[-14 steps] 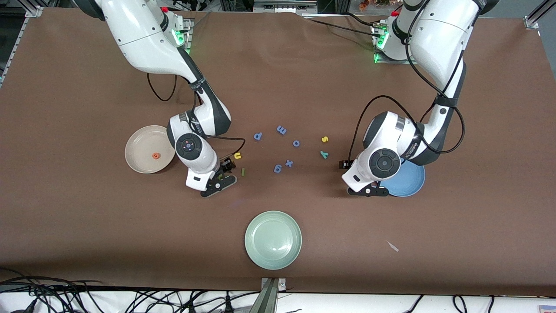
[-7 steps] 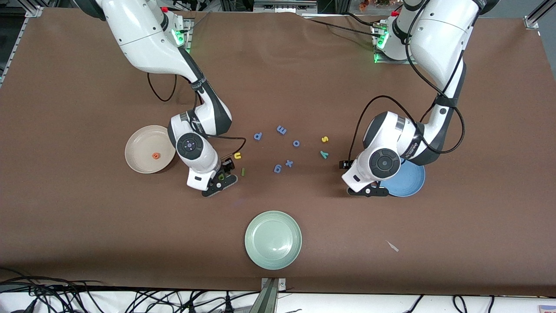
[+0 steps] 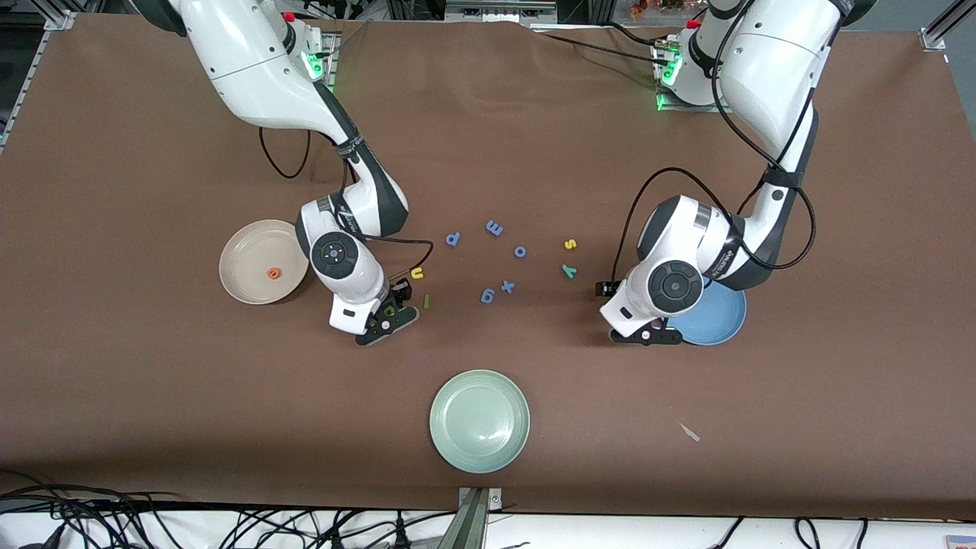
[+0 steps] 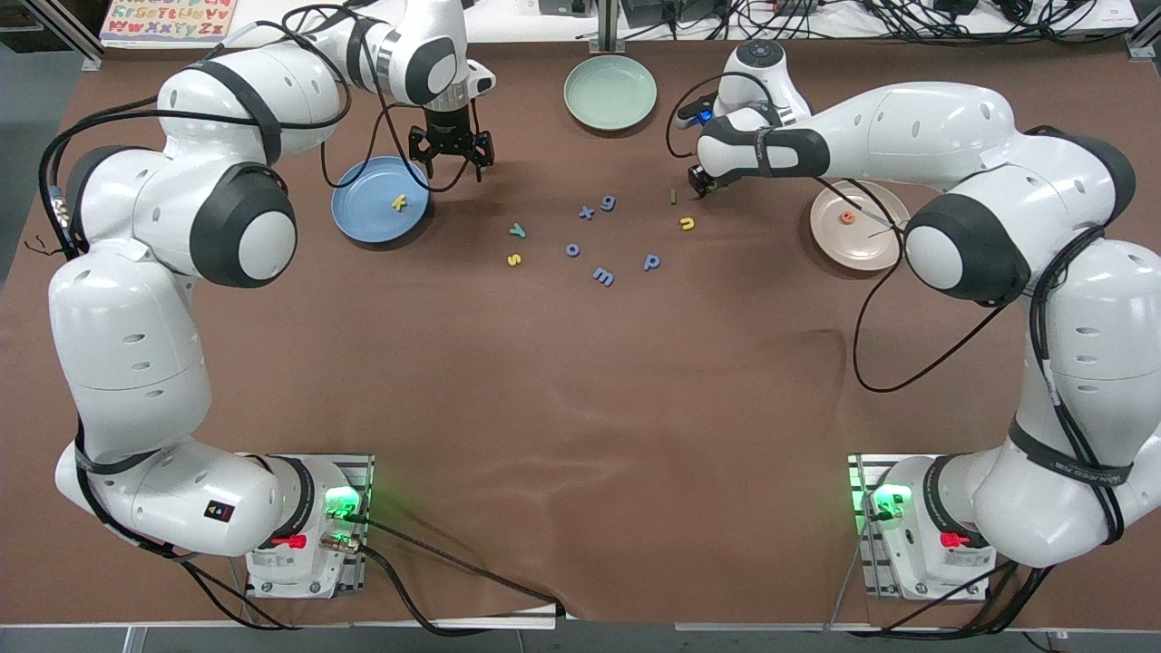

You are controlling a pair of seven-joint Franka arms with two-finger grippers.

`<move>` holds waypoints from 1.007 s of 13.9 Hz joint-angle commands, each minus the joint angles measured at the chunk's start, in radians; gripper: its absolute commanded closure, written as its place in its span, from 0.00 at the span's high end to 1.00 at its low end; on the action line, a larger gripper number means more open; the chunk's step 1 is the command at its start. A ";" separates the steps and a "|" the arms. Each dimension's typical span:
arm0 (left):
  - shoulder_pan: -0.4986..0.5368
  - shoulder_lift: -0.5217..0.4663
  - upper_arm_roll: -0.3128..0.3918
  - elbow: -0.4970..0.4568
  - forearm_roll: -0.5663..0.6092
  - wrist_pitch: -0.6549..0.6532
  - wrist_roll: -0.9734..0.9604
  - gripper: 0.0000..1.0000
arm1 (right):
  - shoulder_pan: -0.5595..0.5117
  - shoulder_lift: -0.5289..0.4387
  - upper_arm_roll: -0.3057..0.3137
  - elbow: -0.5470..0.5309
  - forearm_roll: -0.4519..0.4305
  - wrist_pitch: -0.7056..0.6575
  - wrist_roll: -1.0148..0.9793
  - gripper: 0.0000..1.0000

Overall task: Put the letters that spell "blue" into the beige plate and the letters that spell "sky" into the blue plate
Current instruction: 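Grasp the green b with the right gripper while the left gripper grasps the y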

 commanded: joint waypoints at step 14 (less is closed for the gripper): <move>-0.006 0.012 0.001 -0.006 0.021 0.038 -0.013 1.00 | 0.001 0.047 0.015 0.023 0.000 0.062 -0.005 0.19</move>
